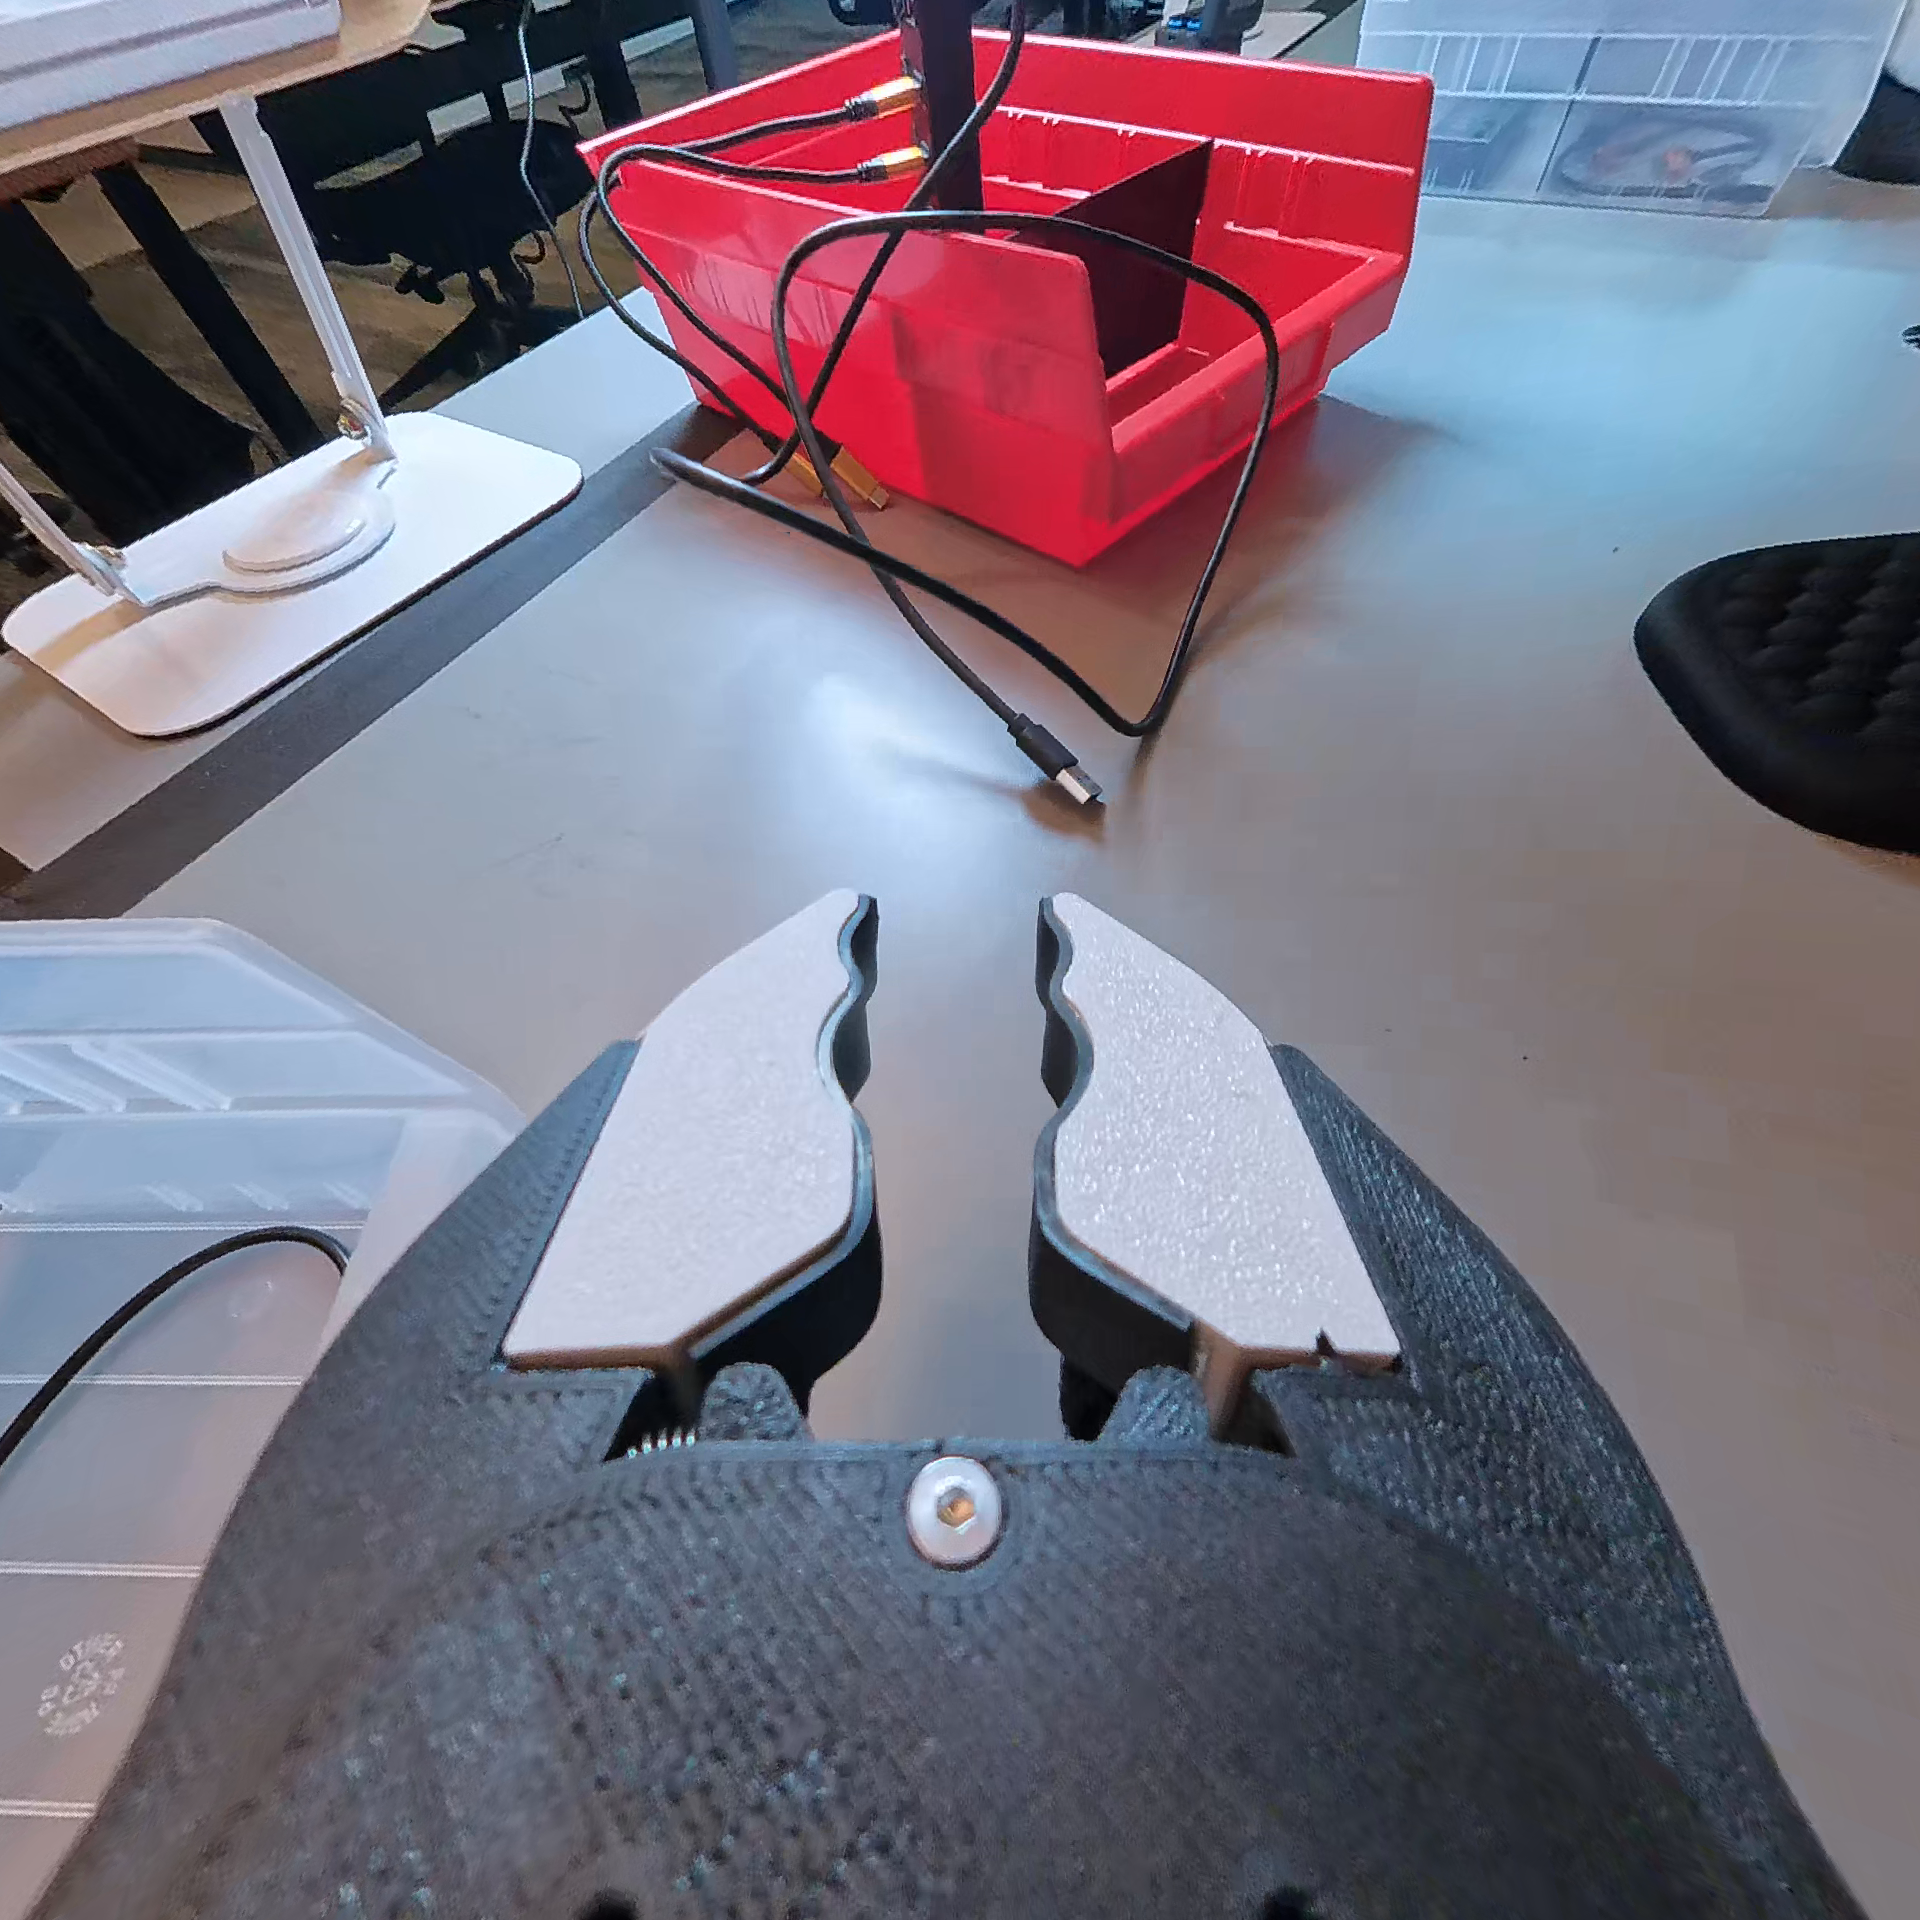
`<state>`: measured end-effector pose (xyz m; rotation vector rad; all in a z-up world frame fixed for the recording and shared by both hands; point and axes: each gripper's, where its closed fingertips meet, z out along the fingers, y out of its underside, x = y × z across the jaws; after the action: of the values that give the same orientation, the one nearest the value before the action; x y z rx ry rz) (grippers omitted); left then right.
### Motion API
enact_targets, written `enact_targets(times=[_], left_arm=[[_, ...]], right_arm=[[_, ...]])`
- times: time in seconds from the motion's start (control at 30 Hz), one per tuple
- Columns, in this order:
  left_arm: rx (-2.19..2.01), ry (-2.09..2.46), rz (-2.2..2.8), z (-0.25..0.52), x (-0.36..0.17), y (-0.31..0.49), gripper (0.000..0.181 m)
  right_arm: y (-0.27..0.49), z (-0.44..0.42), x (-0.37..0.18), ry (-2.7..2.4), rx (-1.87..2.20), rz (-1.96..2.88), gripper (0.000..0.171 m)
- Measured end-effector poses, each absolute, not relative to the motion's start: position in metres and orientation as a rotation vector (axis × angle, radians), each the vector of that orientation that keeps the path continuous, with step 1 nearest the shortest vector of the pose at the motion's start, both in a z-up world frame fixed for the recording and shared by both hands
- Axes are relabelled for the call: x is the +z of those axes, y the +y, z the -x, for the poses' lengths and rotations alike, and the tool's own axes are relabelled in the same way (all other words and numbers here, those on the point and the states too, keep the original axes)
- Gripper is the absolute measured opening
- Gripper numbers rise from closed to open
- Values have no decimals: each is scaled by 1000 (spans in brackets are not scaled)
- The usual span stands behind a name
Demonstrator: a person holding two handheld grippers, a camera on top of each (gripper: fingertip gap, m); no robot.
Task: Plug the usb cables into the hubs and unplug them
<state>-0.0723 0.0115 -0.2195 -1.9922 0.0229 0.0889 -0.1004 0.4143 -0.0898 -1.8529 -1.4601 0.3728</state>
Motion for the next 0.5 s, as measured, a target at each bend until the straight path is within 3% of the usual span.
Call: enact_targets(times=[0.17,0.33,0.5], left_arm=[[83,20,2021,73,-227,11,29],[92,22,2042,74,-230,10,28],[102,21,2038,75,-228,10,27]], right_arm=[[445,103,-137,-1417,209,2105,83],[448,88,-156,-1519,105,2180,40],[426,103,-143,-1597,437,2063,29]])
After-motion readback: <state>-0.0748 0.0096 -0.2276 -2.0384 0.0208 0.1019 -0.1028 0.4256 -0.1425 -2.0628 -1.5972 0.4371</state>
